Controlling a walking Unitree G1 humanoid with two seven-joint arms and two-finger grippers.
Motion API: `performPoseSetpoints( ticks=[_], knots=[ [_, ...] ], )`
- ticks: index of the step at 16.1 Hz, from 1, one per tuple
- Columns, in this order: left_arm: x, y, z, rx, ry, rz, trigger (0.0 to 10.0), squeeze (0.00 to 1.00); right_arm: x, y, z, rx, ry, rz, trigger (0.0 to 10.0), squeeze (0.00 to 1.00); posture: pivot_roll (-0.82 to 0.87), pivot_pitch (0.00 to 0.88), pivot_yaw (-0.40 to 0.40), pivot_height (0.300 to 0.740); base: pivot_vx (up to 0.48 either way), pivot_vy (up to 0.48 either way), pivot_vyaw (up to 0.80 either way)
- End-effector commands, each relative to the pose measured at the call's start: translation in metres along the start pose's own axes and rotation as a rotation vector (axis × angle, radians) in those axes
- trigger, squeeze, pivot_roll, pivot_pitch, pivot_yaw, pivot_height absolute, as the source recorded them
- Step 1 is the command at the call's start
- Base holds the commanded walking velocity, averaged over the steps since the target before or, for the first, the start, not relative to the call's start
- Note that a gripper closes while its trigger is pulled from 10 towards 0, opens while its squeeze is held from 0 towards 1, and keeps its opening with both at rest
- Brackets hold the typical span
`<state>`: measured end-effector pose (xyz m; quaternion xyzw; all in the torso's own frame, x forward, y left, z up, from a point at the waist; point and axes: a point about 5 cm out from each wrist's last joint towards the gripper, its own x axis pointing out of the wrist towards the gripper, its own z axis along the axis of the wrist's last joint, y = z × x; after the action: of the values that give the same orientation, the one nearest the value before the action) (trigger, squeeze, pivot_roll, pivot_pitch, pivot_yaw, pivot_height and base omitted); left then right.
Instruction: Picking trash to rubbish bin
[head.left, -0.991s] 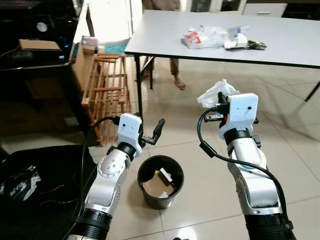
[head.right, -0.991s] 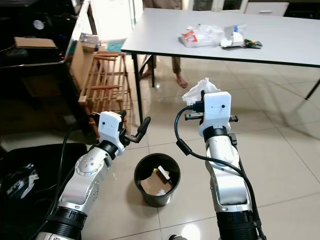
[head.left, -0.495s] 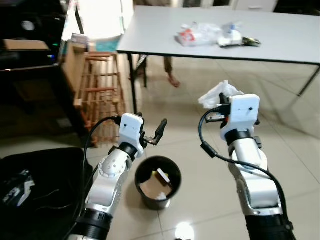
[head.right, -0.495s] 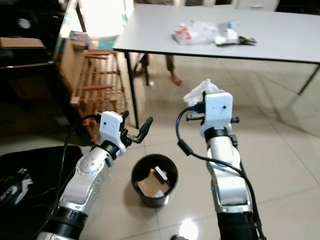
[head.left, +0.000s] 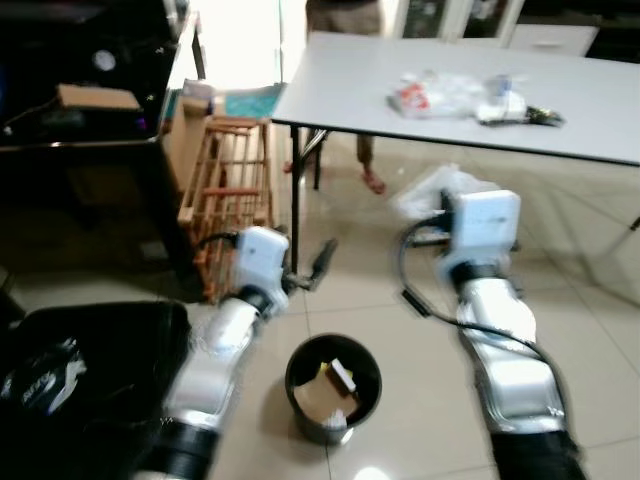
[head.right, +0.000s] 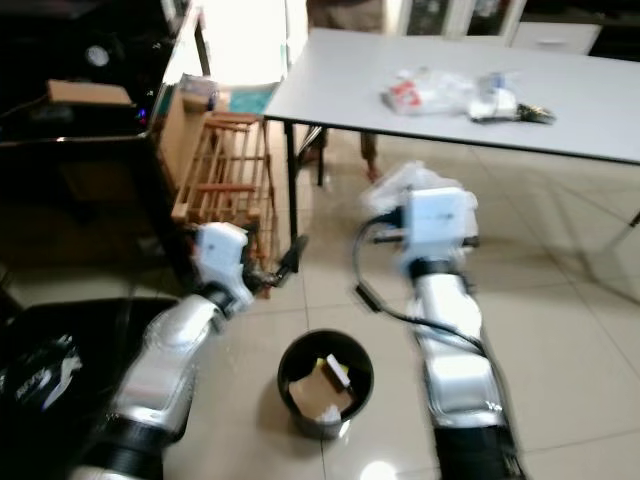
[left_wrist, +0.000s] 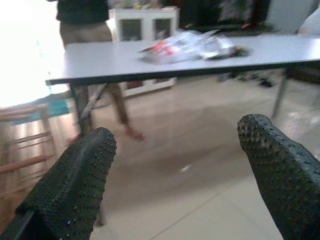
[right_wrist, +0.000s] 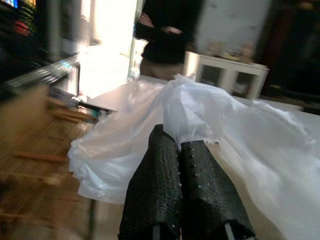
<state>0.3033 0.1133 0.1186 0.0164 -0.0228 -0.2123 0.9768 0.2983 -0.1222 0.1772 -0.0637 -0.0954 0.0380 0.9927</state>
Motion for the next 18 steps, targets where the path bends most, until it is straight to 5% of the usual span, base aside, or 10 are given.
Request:
performPoseSetpoints(
  ticks=[1, 9, 18],
  knots=[
    [0.0063, -0.0120, 0.0063, -0.009, -0.025, -0.043, 10.0, 0.00, -0.0019, -0.0137, -0.0015, -0.020, 0.008, -0.042, 10.0, 0.00, -0.01, 0.031, 0.004, 0.740, 0.472, 0.000, 0.00],
    [0.0054, -0.0126, 0.0054, -0.020, -0.025, -0.040, 10.0, 0.00, -0.0016, -0.0112, -0.0034, -0.018, 0.019, -0.032, 10.0, 0.00, -0.01, 0.036, 0.002, 0.740, 0.213, 0.000, 0.00],
    [0.0061, -0.0150, 0.0051, -0.025, -0.019, -0.044, 10.0, 0.00, 0.0001, -0.0102, -0.0039, -0.014, 0.024, -0.027, 10.0, 0.00, -0.01, 0.033, 0.001, 0.740, 0.000, 0.000, -0.77]
  ],
)
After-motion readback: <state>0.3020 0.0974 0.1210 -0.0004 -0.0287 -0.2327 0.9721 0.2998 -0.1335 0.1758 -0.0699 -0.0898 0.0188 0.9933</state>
